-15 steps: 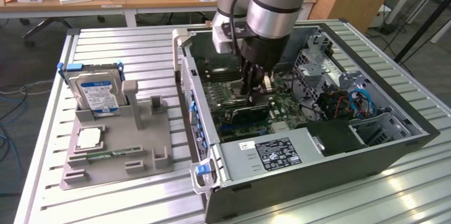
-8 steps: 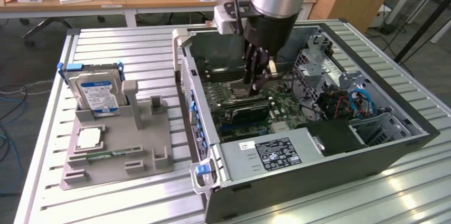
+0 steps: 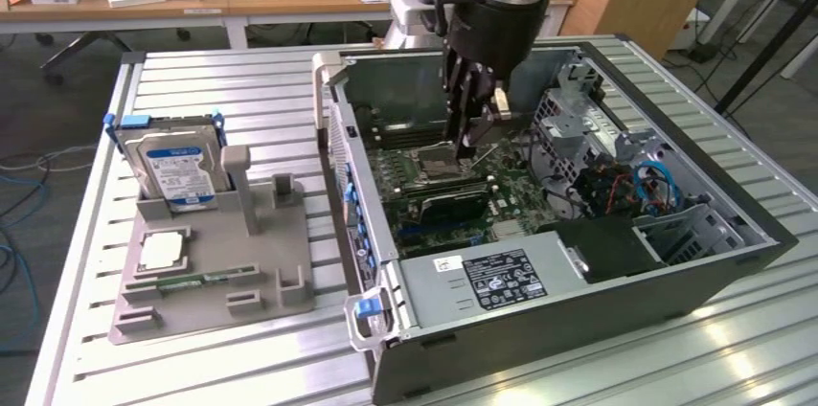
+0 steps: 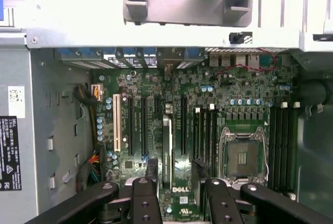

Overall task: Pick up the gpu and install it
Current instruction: 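Insert the gpu into the slot, then press down on the gpu until it lock into place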

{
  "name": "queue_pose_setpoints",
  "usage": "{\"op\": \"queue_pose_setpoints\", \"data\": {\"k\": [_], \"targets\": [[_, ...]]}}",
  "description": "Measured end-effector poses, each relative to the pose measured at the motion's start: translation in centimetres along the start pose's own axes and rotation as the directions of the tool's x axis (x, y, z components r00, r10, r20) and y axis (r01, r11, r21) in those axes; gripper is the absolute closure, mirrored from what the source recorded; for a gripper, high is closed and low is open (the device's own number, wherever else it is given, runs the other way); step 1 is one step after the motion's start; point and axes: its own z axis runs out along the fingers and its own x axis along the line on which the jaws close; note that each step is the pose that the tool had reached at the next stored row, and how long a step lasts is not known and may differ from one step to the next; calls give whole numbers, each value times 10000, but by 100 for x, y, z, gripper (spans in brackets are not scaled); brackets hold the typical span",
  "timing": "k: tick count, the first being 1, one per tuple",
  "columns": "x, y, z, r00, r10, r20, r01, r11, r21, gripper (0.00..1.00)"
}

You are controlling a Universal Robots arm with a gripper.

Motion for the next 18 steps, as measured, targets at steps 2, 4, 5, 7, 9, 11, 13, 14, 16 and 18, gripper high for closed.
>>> {"op": "queue_pose_setpoints", "data": {"k": [2, 4, 5, 7, 9, 11, 13, 14, 16, 18], "targets": [[0, 0, 0, 10000, 0, -1, 0, 10000, -1, 60], [0, 0, -1, 10000, 0, -2, 0, 10000, -1, 60], [0, 0, -1, 10000, 0, -2, 0, 10000, -1, 60], [0, 0, -1, 10000, 0, -1, 0, 10000, -1, 60], [0, 0, -1, 10000, 0, -2, 0, 10000, -1, 60], [0, 0, -1, 10000, 0, -2, 0, 10000, -1, 60], [0, 0, -1, 10000, 0, -2, 0, 10000, -1, 60], [0, 0, -1, 10000, -1, -1, 1, 10000, -1, 60], [0, 0, -1, 10000, 0, -1, 0, 10000, -1, 60], [0, 0, -1, 10000, -1, -1, 1, 10000, -1, 75]]}}
